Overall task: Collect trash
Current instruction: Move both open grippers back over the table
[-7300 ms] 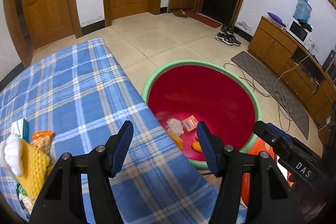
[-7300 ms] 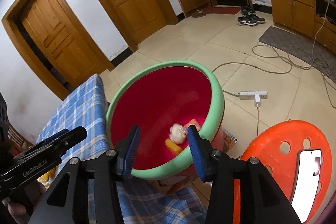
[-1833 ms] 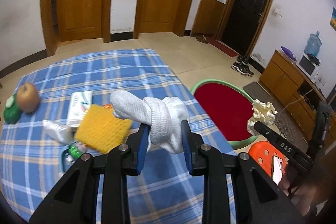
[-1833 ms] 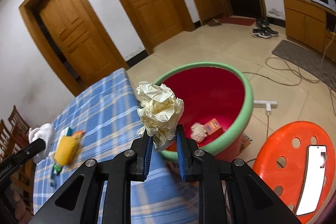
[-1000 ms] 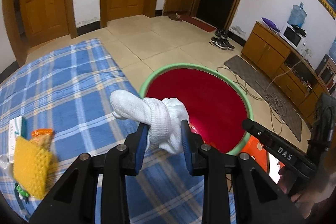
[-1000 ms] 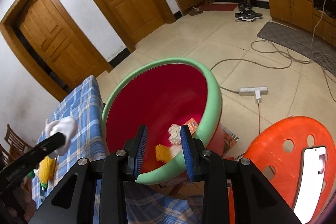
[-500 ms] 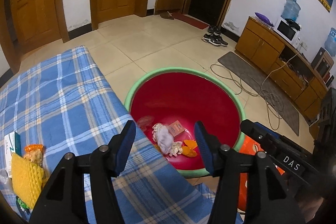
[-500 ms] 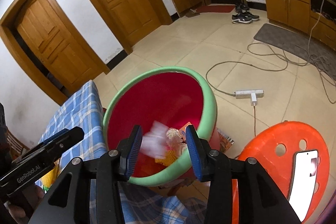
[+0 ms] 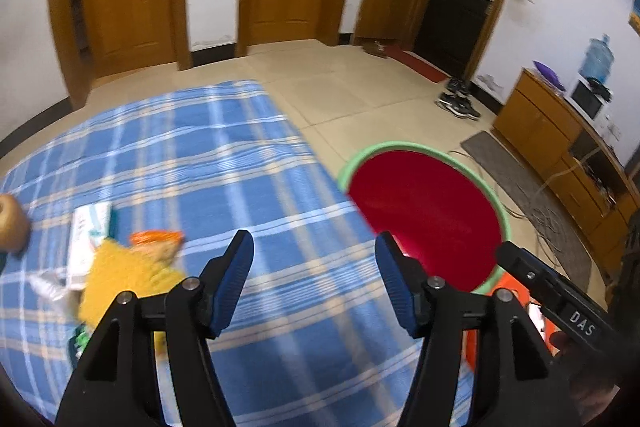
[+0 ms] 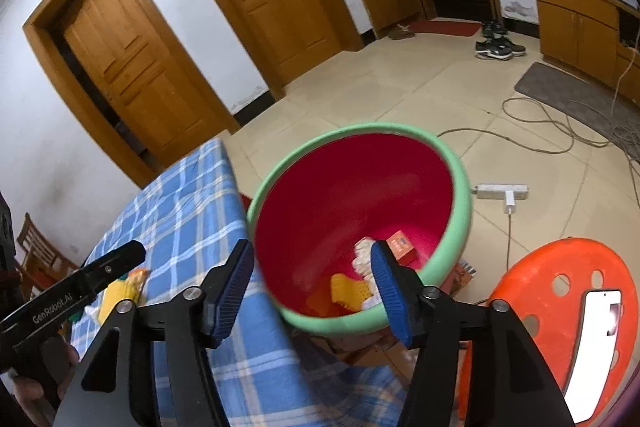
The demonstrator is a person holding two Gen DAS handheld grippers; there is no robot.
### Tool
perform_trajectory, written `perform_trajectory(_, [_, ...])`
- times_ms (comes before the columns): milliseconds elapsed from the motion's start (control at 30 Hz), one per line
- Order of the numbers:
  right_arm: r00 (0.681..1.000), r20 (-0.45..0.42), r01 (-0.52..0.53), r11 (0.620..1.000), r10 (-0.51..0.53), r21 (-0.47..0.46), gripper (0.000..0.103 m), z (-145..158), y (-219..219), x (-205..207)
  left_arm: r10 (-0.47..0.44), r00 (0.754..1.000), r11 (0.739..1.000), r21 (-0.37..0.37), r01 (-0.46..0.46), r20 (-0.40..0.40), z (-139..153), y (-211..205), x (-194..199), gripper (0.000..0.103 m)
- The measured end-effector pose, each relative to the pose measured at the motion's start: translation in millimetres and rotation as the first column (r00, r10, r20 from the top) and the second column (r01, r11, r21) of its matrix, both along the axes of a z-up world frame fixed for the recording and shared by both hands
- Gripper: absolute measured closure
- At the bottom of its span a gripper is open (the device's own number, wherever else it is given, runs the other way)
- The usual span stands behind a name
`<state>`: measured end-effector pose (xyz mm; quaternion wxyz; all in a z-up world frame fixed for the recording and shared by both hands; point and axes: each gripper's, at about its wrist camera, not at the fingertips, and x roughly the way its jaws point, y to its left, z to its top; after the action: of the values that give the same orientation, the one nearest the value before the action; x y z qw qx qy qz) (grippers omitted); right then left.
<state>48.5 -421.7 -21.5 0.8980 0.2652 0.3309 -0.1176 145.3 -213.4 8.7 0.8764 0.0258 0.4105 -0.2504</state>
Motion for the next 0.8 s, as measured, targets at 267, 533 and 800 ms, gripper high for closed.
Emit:
perform_trajectory(267, [0.998,0.003,-0.069,0.998,0.069,-0.009,0.038,2,34,4,0.12,0.992,0.993,0.006,-0.121,0.021,2,59,-1,0.04])
perform_trajectory(533, [0.993,0.005,-0.114,0.993,0.115,-0.019,0.038,5,60,7,0.279,0.96,0.959,0.04,-0.279,0.018,-1,123,13,0.04])
perform_trajectory(800, [0.99,-0.003,-0.141,0.989,0.141,-0.036,0.037,6,77,11,0.416,0.909,0.909,0.017,-0.416,-0.035,-12,174,23,0.04])
